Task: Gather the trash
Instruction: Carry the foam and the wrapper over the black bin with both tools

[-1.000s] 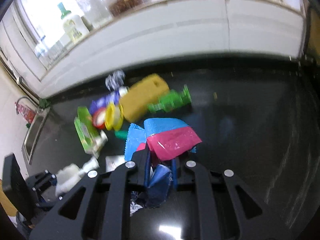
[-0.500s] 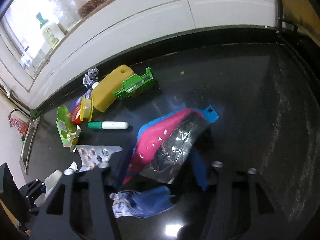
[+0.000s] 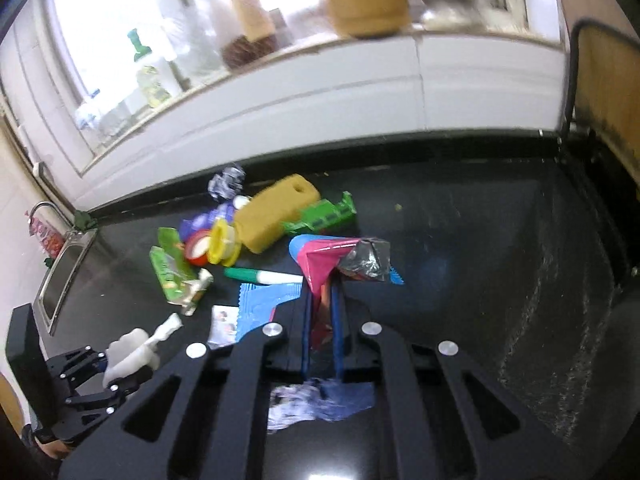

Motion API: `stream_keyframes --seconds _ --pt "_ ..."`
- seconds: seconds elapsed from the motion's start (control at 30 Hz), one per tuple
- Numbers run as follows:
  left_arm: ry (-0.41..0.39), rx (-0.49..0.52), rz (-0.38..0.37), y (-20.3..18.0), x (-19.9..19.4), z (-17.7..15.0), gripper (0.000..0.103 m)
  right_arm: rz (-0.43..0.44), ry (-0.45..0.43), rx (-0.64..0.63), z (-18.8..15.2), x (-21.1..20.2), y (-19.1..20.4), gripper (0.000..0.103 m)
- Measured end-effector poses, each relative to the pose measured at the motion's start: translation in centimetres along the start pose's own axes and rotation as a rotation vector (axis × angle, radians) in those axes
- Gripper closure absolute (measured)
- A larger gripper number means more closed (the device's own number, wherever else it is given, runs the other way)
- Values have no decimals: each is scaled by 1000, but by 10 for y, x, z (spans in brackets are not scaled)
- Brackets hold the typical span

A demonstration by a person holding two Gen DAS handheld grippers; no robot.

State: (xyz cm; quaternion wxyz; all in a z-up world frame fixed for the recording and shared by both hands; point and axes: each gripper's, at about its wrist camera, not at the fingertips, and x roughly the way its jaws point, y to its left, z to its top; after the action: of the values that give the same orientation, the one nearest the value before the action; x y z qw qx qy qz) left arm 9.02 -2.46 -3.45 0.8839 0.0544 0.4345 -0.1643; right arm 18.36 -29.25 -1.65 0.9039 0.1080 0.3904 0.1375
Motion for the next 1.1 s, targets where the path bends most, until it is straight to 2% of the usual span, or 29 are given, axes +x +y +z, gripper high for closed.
stream_keyframes --seconds 0.2,0.3,0.47,0.57,0.77,0.87,0.97,1.1 --pt "-26 -26 34 12 -22 -1 72 48 -24 -48 0 -17 34 94" --pt "-52 -52 69 29 -44 -6 72 97 -25 -90 -3 -22 66 94" --pt "-89 -131 157 70 -91 -31 72 203 -12 -192 -17 -23 145 94" --pt "-101 -196 249 104 -123 -56 72 282 13 -260 -33 -16 201 94" --pt "-92 -349 453 176 -192 -138 72 447 102 -407 -90 0 329 94" --pt "-82 -425 521 202 -221 -180 72 526 164 -487 -127 7 395 94" --pt "-59 -511 610 227 -254 -235 72 598 223 -575 -167 9 459 94" --pt "-35 -614 677 246 -287 -295 72 687 305 -695 -228 10 540 94"
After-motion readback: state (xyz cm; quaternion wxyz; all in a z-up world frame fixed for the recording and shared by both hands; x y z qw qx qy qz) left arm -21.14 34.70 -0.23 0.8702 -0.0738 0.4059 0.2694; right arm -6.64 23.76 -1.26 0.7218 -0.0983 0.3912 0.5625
